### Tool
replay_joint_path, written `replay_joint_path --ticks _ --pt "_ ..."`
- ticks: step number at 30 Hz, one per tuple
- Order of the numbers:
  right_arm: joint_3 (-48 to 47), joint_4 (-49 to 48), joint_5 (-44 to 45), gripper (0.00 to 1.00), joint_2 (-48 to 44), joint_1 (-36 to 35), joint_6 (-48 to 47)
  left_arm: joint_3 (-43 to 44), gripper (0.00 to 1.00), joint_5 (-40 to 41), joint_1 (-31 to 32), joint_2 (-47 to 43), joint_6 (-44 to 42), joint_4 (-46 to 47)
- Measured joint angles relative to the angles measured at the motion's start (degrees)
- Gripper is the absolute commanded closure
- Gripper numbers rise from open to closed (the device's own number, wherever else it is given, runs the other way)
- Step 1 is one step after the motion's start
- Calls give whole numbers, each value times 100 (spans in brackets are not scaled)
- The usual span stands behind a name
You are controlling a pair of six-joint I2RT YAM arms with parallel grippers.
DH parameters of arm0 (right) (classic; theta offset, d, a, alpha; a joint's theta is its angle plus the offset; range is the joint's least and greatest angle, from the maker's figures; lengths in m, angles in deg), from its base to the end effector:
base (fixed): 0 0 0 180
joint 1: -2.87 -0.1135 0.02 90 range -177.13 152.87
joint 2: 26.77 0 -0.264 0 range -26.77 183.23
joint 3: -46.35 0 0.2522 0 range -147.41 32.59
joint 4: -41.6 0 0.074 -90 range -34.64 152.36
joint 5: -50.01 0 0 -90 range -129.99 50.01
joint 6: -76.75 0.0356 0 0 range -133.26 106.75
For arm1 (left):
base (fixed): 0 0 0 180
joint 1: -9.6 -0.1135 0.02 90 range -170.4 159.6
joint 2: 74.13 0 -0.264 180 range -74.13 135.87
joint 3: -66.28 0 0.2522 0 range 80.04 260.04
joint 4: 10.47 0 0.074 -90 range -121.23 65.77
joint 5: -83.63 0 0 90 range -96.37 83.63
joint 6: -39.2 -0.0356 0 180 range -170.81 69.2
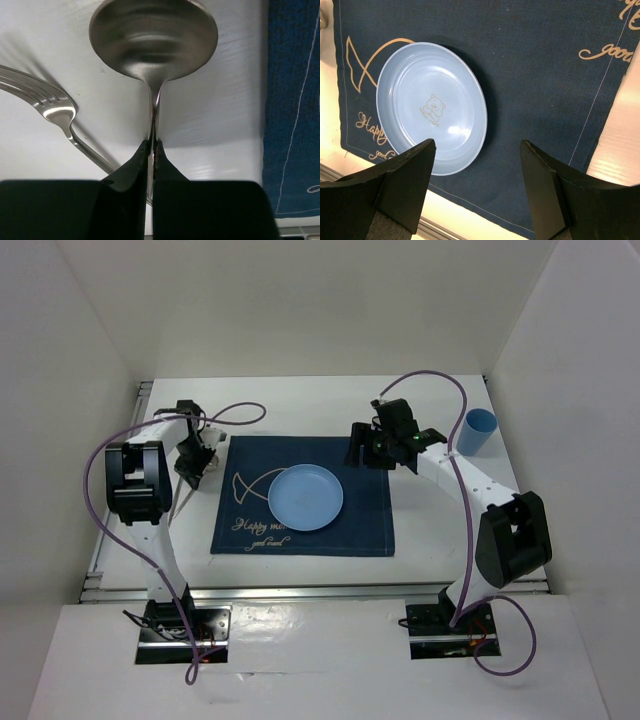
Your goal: Set the dinner table for one person
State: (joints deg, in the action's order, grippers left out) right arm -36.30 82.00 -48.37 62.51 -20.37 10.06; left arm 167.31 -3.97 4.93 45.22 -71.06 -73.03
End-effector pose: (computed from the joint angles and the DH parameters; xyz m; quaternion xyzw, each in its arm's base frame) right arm 0.3119 0.1396 0.2684 -0.0262 0.9280 0.2068 0.3087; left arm 0.4047 0.0346 0.1562 0.1335 0.9876 0.0375 0.0731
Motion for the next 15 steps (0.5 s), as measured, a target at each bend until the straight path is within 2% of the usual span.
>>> replay_joint_path --ticks 7,12,15 --pt "0 20 -50 24 -68 0 -20 387 100 -365 -79 225 306 -415" --pt "247 -400 -492 25 -374 -114 -42 546 100 -1294 -247 229 811 -501" --pt "262 -807 -542 25 -332 -590 -20 673 100 -1718 -258 138 1147 -466"
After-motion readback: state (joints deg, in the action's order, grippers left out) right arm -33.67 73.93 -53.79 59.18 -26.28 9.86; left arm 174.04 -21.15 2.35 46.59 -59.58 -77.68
